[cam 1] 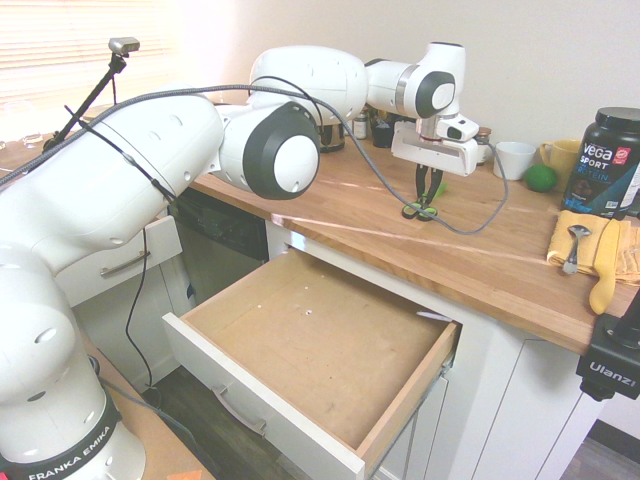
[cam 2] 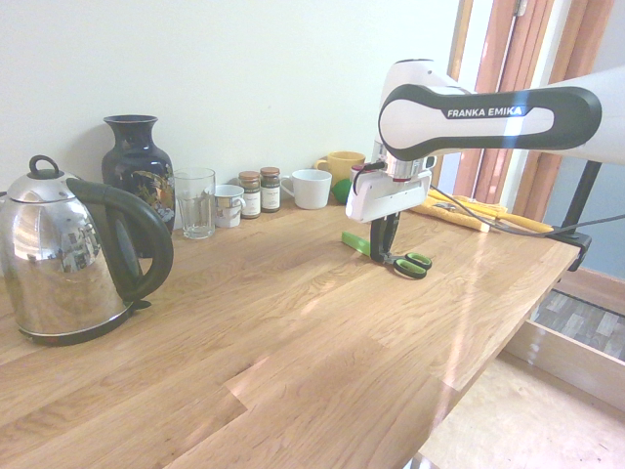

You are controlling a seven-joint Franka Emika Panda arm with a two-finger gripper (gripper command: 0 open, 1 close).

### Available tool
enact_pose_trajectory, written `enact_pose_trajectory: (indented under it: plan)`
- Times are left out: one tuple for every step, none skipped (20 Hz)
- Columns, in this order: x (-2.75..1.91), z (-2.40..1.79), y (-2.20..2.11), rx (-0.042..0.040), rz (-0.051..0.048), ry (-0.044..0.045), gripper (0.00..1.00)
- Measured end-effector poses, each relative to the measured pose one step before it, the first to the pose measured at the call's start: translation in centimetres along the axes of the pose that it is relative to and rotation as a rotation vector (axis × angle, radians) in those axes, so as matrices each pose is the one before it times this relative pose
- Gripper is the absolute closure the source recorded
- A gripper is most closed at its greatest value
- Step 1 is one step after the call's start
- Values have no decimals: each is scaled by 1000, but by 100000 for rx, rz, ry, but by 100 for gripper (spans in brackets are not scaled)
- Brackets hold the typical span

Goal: Put scissor in the drawer

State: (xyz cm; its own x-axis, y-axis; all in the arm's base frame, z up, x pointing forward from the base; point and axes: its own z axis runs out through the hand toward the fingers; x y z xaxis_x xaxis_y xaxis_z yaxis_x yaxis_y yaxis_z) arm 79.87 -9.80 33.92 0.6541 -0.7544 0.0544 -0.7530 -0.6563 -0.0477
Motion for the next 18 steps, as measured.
enact_pose_trajectory:
  plan:
    - [1, -13, 0, 31, 116, -8, 100]
    - [4, -10, 2, 36, 115, -8, 100]
    - [13, -23, 11, 51, 113, 6, 100]
    - [20, -43, 12, 86, 114, 41, 100]
    - [20, -111, 7, 125, 133, 107, 100]
    - [32, -205, 15, 199, 248, 173, 100]
    - [36, -359, 8, 345, 374, 269, 100]
    - [35, -508, 0, 482, 405, 342, 100]
    - [38, -666, 7, 545, 303, 412, 100]
    - [35, -727, 16, 533, 189, 397, 100]
    - [26, -712, 13, 497, 128, 397, 100]
    - [20, -717, 24, 450, 129, 321, 100]
    - [35, -634, 30, 500, 120, 298, 100]
    - [47, -552, 37, 467, 123, 291, 100]
    - [68, -512, 58, 401, 137, 330, 100]
    - [76, -458, 81, 278, 145, 260, 100]
    - [94, -412, 115, 185, 190, 193, 100]
    - [99, -366, 126, 130, 199, 148, 100]
